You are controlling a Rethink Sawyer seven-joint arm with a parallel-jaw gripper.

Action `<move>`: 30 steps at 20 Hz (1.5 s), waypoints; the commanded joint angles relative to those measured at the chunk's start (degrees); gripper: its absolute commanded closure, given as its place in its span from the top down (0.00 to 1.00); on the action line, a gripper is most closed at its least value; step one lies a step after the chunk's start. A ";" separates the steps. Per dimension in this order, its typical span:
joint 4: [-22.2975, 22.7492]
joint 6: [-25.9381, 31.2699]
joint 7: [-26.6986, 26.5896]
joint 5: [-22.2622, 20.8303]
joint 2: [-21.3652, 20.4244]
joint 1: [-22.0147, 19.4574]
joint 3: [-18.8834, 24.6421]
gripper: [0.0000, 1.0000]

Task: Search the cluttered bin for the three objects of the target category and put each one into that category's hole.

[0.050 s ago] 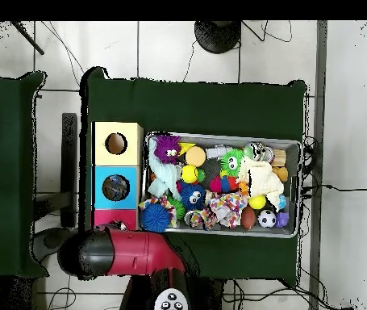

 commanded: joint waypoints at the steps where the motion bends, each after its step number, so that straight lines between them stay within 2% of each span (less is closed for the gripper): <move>1: -0.87 -8.00 8.00 -3.75 4.51 -2.96 2.76 0.00; 11: -0.38 -11.89 8.22 -4.93 6.51 -4.41 4.44 0.00; 20: 0.90 -12.80 8.99 -4.98 6.62 -4.96 5.58 0.00; 23: 1.08 -11.15 9.18 -4.58 5.97 -4.50 5.26 0.00; 30: 0.82 -1.95 11.38 -2.76 -0.59 -0.52 2.29 0.00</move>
